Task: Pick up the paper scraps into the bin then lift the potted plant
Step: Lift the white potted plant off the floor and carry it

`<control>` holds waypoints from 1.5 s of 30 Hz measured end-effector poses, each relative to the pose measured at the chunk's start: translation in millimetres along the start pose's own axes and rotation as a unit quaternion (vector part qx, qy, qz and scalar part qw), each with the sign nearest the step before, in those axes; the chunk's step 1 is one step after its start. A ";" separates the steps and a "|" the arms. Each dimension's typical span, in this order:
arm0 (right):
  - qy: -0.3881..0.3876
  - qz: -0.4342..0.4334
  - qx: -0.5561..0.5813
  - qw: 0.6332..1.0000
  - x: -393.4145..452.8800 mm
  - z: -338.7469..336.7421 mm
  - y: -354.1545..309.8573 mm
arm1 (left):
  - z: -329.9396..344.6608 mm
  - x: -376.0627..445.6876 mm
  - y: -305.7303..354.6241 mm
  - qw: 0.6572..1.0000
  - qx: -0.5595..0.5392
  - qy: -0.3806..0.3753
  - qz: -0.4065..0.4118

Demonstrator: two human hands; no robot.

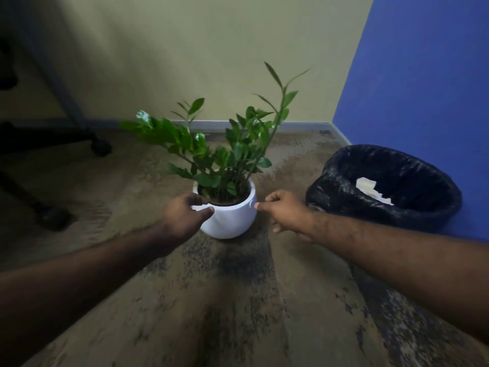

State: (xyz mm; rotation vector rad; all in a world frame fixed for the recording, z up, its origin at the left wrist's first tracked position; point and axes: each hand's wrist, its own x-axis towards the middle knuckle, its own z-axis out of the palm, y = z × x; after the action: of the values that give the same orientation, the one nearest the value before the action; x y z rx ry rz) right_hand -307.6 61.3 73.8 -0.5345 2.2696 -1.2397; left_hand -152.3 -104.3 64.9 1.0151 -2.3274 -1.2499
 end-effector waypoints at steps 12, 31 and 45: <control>-0.061 0.189 0.170 0.965 29.6 52.6 4.6 | 8.2 44.2 -32.8 0.939 -0.258 -0.023 -0.224; 0.002 0.195 0.288 0.938 70.9 100.3 9.8 | 48.8 78.3 -51.1 0.911 -0.339 -0.023 -0.235; 0.022 0.229 0.257 0.939 -70.9 -2.2 -115.8 | -51.8 -43.5 103.6 0.907 -0.313 0.030 -0.280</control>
State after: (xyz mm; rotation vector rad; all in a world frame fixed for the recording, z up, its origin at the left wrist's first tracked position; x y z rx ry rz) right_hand -240.5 42.9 190.3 0.2057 1.8348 -1.5107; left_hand -138.4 -66.3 181.8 1.4724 -1.4240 -1.9570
